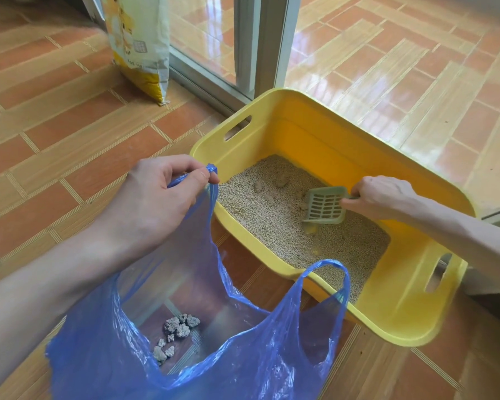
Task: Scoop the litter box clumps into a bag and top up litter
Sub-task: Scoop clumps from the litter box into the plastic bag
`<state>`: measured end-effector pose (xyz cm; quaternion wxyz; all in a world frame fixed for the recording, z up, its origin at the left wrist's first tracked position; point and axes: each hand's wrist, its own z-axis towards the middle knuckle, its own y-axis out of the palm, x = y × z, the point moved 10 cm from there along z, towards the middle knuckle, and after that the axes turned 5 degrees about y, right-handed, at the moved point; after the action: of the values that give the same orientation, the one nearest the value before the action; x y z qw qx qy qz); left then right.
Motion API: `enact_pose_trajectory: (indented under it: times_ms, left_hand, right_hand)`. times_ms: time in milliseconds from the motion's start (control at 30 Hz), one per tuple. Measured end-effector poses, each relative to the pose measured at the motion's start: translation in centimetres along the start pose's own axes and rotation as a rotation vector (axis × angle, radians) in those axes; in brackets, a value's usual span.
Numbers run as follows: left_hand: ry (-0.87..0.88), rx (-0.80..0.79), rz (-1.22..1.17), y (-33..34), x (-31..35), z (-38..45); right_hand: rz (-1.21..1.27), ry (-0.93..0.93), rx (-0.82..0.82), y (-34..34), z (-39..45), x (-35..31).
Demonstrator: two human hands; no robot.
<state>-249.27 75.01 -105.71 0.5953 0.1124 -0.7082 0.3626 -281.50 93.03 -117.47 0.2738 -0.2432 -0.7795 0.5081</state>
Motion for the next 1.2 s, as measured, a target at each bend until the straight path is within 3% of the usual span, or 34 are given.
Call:
enact_pose_trajectory:
  times_ms: [167,333,633,1000,1200]
  left_hand:
    - [-0.01,0.012,0.019,-0.3,0.0,-0.1]
    - [-0.011,0.013,0.03,-0.4,0.0,-0.3]
    - [-0.023,0.023,0.042,-0.7,-0.3,-0.4]
    - [-0.034,0.022,0.016,-0.9,-0.5,-0.2]
    - [-0.032,0.016,0.013,-0.7,-0.5,-0.1]
  right_hand:
    - [0.011,0.005,0.032,-0.2,0.9,-0.1]
    - [0.079,-0.171,-0.038,0.7,1.8,-2.0]
    - [0.246,-0.342,0.022,1.7,1.1,-4.1]
    - [0.486,-0.256,-0.186,4.4,0.8,-2.8]
    - [0.688,-0.237,-0.222,3.4,-0.2,-2.1]
